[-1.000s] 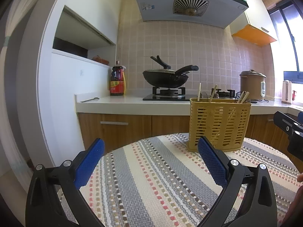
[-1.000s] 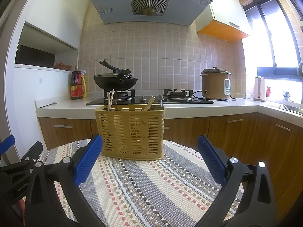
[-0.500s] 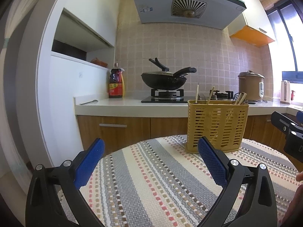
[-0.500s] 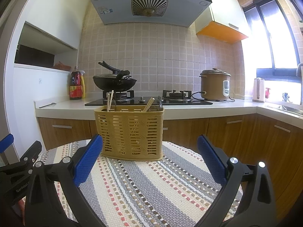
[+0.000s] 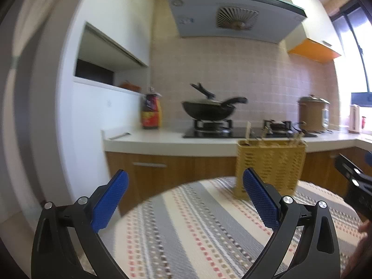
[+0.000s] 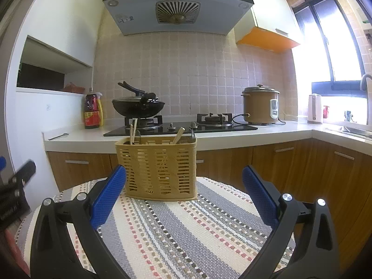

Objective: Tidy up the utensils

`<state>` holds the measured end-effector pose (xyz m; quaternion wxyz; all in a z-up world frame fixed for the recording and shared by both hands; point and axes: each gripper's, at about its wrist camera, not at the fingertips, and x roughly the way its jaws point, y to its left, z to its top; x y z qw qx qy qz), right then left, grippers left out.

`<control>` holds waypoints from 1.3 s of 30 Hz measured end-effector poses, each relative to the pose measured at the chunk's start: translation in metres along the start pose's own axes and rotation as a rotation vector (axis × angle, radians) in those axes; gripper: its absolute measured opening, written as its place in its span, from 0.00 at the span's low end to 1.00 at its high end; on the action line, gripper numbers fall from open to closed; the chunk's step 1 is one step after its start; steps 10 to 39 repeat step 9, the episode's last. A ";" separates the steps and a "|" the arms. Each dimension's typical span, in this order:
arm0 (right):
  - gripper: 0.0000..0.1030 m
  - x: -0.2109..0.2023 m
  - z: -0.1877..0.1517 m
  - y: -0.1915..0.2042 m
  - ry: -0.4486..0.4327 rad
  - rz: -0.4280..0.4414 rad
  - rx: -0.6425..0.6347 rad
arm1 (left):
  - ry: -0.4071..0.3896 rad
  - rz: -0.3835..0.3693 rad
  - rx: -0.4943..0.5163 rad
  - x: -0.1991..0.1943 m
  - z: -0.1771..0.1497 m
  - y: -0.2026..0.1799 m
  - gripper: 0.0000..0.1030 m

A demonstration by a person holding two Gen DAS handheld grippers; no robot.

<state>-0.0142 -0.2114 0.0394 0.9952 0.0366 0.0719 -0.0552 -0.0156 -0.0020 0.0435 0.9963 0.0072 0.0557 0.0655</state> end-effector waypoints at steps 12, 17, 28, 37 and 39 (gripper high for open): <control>0.93 -0.005 -0.008 -0.003 -0.017 -0.051 0.009 | 0.007 -0.015 0.008 0.003 -0.007 0.001 0.93; 0.93 -0.005 -0.008 -0.003 -0.017 -0.051 0.009 | 0.007 -0.015 0.008 0.003 -0.007 0.001 0.93; 0.93 -0.005 -0.008 -0.003 -0.017 -0.051 0.009 | 0.007 -0.015 0.008 0.003 -0.007 0.001 0.93; 0.93 -0.005 -0.008 -0.003 -0.017 -0.051 0.009 | 0.007 -0.015 0.008 0.003 -0.007 0.001 0.93; 0.93 -0.005 -0.008 -0.003 -0.017 -0.051 0.009 | 0.007 -0.015 0.008 0.003 -0.007 0.001 0.93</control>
